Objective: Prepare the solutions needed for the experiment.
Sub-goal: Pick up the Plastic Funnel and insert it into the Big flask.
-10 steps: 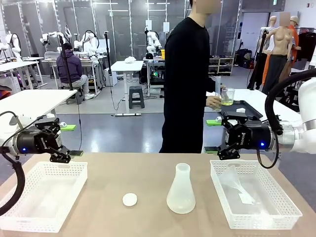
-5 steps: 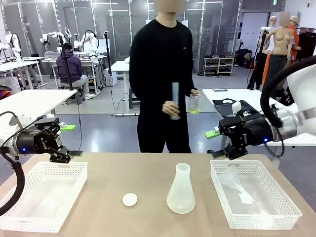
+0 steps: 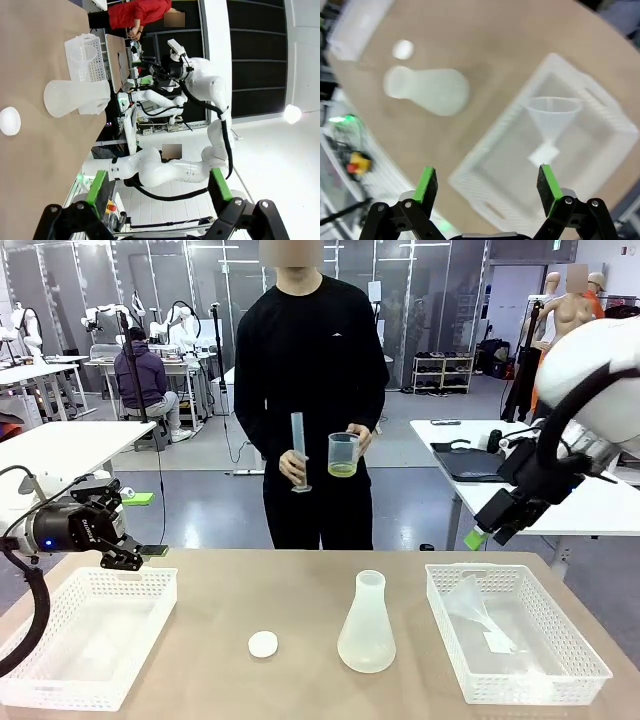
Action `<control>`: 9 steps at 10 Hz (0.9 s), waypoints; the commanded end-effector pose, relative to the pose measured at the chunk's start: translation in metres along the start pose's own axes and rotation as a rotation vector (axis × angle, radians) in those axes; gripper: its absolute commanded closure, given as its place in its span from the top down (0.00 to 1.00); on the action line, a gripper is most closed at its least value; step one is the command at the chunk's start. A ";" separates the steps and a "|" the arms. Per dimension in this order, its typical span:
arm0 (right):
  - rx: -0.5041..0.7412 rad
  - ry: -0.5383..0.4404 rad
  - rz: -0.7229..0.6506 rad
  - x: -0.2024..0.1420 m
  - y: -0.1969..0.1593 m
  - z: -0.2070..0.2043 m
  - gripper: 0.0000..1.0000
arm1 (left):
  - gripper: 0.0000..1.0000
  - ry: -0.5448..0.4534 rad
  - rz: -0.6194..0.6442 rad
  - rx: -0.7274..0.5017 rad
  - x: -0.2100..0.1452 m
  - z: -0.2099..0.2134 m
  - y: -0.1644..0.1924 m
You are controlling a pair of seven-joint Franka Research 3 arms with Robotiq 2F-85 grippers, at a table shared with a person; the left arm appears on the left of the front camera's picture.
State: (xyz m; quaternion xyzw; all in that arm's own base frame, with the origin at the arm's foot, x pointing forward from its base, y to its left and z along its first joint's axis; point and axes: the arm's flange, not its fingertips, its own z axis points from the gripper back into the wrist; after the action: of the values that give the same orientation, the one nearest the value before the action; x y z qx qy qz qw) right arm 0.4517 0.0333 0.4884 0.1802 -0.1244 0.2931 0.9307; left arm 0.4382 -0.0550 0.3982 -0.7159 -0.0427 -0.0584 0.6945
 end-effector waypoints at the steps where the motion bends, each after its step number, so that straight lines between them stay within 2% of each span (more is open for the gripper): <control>1: -0.184 -0.010 -0.010 -0.003 0.007 -0.015 1.00 | 1.00 0.000 -0.008 -0.003 -0.001 0.000 0.000; 2: 0.000 0.000 0.000 0.000 0.000 0.000 1.00 | 1.00 0.000 -0.008 -0.003 -0.001 0.000 0.000; 7: -0.025 0.010 0.015 -0.003 -0.002 -0.004 1.00 | 1.00 0.000 -0.008 -0.003 -0.001 0.000 0.000; 8: -0.123 0.031 0.224 0.011 -0.002 -0.004 1.00 | 1.00 0.000 -0.008 -0.003 -0.001 0.000 0.000; 9: -0.140 0.056 0.393 0.023 -0.001 -0.003 1.00 | 1.00 0.000 -0.008 -0.003 -0.001 0.000 0.000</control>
State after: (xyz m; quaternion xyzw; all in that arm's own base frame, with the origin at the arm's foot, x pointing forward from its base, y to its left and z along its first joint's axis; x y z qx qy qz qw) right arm 0.4569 0.0408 0.4900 0.1159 -0.1290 0.3870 0.9056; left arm 0.4382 -0.0548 0.3981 -0.7159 -0.0428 -0.0582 0.6945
